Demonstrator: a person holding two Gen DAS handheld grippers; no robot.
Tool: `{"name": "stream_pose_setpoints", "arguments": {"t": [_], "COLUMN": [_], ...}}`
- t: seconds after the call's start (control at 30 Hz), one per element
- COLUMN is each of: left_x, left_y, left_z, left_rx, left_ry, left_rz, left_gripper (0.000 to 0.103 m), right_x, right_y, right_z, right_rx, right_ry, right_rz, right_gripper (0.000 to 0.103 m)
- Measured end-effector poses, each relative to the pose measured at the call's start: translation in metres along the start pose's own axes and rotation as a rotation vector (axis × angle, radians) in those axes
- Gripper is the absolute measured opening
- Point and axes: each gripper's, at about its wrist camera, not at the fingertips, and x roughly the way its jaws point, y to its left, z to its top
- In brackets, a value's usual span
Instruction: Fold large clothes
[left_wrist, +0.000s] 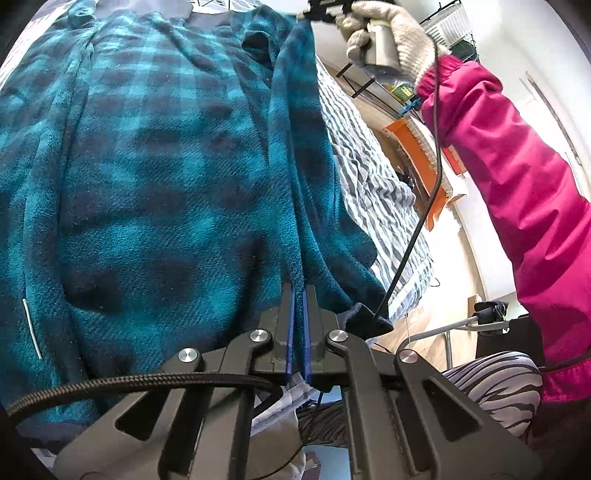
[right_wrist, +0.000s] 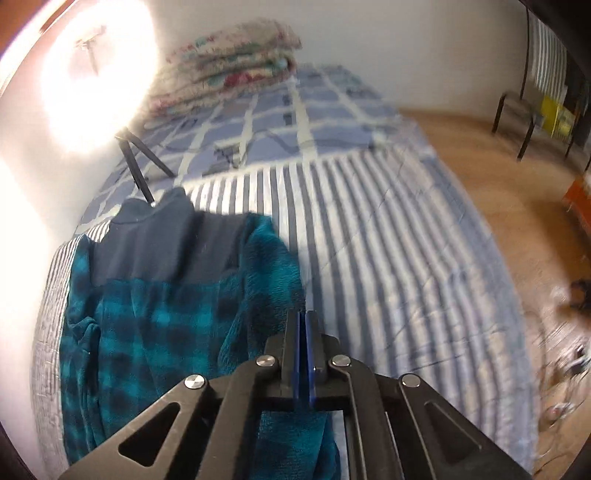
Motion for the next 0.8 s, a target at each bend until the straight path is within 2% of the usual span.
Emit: {"name": "stream_pose_setpoints", "arguments": {"t": [0.13, 0.23, 0.47, 0.63, 0.73, 0.8], "left_x": [-0.003, -0.005, -0.004, -0.004, -0.002, -0.001], "left_y": [-0.001, -0.001, 0.005, 0.013, 0.013, 0.013], "left_z": [-0.003, -0.005, -0.007, -0.009, -0.01, -0.011], "left_rx": [0.011, 0.022, 0.012, -0.009, -0.015, -0.012], "left_ry": [-0.005, -0.009, -0.005, 0.002, 0.01, 0.013], "left_rz": [0.001, 0.01, 0.029, 0.037, 0.044, 0.05], "left_gripper": [0.001, 0.001, 0.001, 0.001, 0.001, 0.001], "right_x": [-0.023, -0.02, 0.038, 0.078, 0.102, 0.111], "right_y": [0.03, 0.064, 0.13, 0.143, 0.142, 0.135], "right_z": [0.012, 0.02, 0.016, 0.004, -0.007, -0.013], "right_rx": [-0.082, -0.161, -0.287, -0.303, -0.306, -0.286], "right_ry": [-0.056, -0.072, -0.023, 0.021, 0.058, 0.088], "right_rz": [0.016, 0.024, 0.021, 0.053, 0.042, 0.078], "right_gripper": [0.0, 0.0, 0.0, 0.0, 0.0, 0.004]}}
